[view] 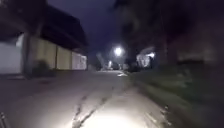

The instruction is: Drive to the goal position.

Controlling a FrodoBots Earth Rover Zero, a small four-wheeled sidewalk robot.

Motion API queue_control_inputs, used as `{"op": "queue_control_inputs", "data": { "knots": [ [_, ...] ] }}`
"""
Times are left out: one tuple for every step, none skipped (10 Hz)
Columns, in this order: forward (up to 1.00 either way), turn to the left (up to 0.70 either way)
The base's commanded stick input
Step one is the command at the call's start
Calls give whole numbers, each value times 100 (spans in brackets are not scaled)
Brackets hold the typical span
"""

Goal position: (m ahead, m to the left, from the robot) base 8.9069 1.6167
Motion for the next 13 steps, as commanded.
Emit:
{"op": "queue_control_inputs", "data": {
  "knots": [
    [69,-13],
    [69,-29],
    [69,-6],
    [69,-2],
    [69,-24],
    [69,-30],
    [69,-23],
    [69,-16],
    [69,0],
    [69,0],
    [69,0],
    [69,0],
    [69,0]
  ]
}}
